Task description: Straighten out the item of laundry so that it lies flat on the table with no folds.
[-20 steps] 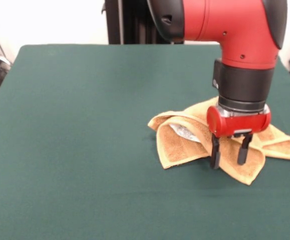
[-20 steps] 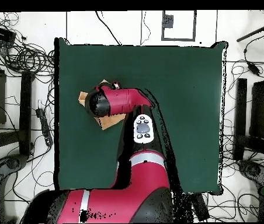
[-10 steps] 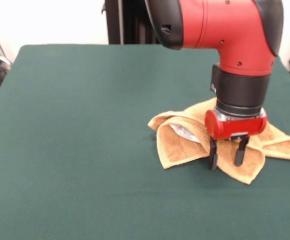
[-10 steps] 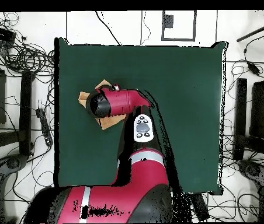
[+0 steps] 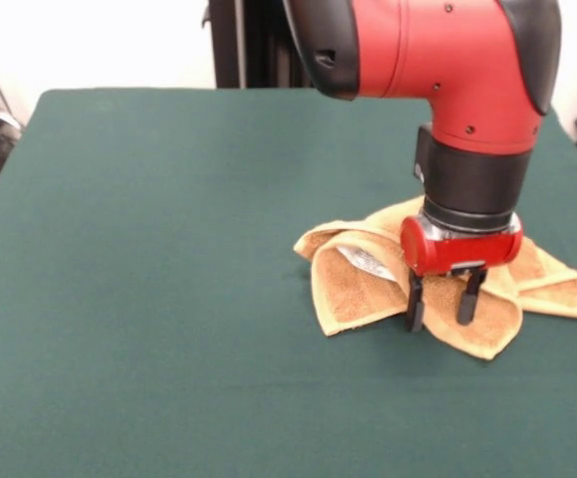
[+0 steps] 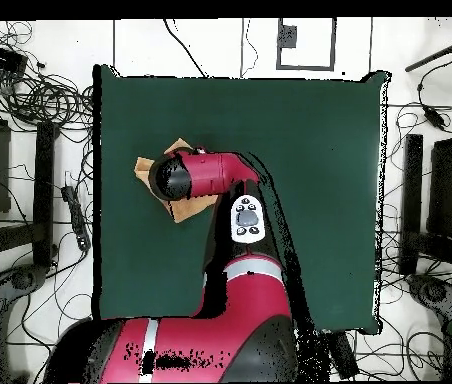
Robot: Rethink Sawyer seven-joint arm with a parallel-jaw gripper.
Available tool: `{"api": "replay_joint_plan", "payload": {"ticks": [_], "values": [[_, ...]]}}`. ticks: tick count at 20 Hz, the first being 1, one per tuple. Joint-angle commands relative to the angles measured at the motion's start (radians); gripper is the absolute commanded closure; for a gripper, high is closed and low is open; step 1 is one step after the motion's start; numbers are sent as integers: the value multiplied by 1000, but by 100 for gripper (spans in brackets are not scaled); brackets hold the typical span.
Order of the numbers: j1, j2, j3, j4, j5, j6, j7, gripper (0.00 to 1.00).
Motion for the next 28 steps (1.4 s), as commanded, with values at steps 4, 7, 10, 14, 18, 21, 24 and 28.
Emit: {"api": "replay_joint_plan", "payload": {"ticks": [4,7,10,14,18,21,24,28], "values": [[-35,102,142,-6,5,144,-6,0],[-45,116,155,-16,1,135,-9,0],[-62,134,178,-25,-1,131,-18,0],[-80,147,199,-26,-2,123,-19,0],[-90,146,206,-11,-5,84,12,100],[-88,146,205,-10,-9,80,14,100],[-87,145,205,-13,-14,80,21,100],[-84,145,203,-15,-16,81,23,100]]}}
